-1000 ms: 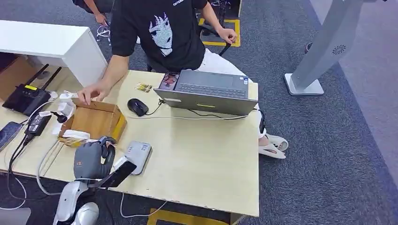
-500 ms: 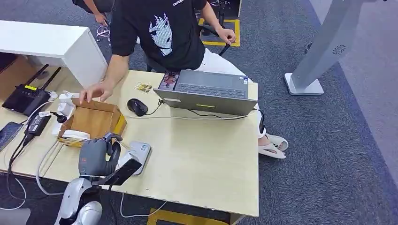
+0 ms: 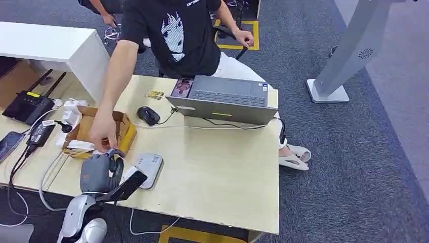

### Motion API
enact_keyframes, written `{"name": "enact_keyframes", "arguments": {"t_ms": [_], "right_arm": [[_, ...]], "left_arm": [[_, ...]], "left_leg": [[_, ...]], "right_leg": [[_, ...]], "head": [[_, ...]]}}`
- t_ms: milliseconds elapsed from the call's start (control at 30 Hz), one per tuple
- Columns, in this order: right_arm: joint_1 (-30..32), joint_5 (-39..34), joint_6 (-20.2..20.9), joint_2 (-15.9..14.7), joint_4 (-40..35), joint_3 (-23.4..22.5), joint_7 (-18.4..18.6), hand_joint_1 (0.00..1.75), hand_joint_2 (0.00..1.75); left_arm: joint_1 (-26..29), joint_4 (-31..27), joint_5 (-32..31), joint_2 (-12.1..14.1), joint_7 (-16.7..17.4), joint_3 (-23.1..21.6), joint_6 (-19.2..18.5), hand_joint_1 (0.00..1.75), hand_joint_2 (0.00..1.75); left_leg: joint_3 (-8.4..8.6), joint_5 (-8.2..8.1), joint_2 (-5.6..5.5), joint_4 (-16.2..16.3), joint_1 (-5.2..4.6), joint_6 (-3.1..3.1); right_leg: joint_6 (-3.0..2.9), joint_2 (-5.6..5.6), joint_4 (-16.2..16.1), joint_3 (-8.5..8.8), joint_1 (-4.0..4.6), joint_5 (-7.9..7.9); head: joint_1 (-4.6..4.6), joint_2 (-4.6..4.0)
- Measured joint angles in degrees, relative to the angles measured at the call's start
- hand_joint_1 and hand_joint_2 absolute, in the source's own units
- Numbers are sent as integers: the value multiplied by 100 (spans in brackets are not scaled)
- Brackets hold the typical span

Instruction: Pass the card to the sensor for recognition and then transmit it.

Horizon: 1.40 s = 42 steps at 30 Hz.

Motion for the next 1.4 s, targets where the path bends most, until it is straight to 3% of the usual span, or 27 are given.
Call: {"name": "enact_keyframes", "arguments": {"t_ms": [367,1133,1400], "right_arm": [[0,66,0,-2,4,0,-4,0,175],[0,61,0,-2,33,0,-4,0,175],[-1,63,0,-2,63,0,-5,0,175]], "left_arm": [[-43,540,-133,2,2,122,46,175,175],[-35,767,-227,-4,-26,140,50,175,175],[-28,822,-461,22,35,140,-203,175,175]], "left_leg": [[0,0,1,0,0,0],[0,0,1,0,0,0],[0,0,1,0,1,0]], "right_leg": [[0,1,0,-1,0,0],[0,1,0,0,0,0],[0,1,0,0,0,0]], "head": [[2,0],[2,0],[2,0]]}}
